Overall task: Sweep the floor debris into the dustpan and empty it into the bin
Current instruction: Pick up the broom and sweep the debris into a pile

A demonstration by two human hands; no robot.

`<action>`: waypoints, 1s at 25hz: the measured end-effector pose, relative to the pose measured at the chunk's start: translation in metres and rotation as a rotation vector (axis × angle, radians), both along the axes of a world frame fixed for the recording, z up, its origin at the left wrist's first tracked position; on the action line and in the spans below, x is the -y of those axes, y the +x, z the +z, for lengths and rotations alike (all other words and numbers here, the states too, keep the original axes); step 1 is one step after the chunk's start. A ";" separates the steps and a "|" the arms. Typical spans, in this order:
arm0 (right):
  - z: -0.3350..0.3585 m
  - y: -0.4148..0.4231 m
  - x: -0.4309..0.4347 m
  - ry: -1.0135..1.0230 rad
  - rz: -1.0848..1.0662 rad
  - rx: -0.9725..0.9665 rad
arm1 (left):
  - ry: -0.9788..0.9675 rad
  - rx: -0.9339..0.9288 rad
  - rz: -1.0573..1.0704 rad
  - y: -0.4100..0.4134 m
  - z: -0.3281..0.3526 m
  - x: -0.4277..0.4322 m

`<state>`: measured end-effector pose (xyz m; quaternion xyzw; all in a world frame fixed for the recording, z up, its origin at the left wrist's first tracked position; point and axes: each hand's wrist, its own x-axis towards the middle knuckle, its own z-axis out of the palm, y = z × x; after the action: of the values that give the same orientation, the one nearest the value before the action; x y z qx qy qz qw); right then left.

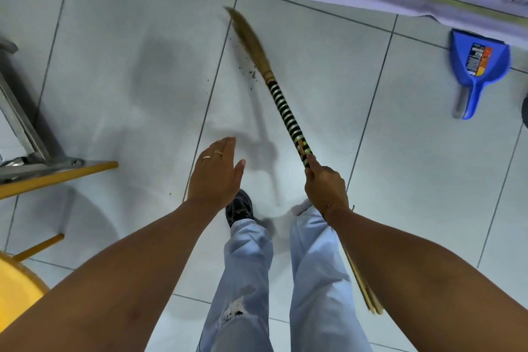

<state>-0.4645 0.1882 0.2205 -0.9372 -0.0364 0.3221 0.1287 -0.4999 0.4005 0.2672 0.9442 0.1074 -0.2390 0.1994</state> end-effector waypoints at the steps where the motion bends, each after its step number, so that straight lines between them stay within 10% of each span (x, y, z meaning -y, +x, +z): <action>1: 0.001 0.000 -0.001 -0.006 -0.072 -0.020 | 0.004 -0.001 0.002 0.000 0.000 -0.002; 11: -0.021 -0.029 -0.068 -0.090 -0.465 -0.490 | -0.006 -0.023 0.022 0.007 -0.007 -0.012; 25: -0.036 -0.010 -0.152 0.062 -0.564 -0.514 | 0.043 -0.045 0.061 0.024 -0.009 -0.055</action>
<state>-0.4741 0.3398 0.1845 -0.7949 0.2467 0.4971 0.2454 -0.4755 0.4558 0.2584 0.9390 0.1456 -0.2517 0.1838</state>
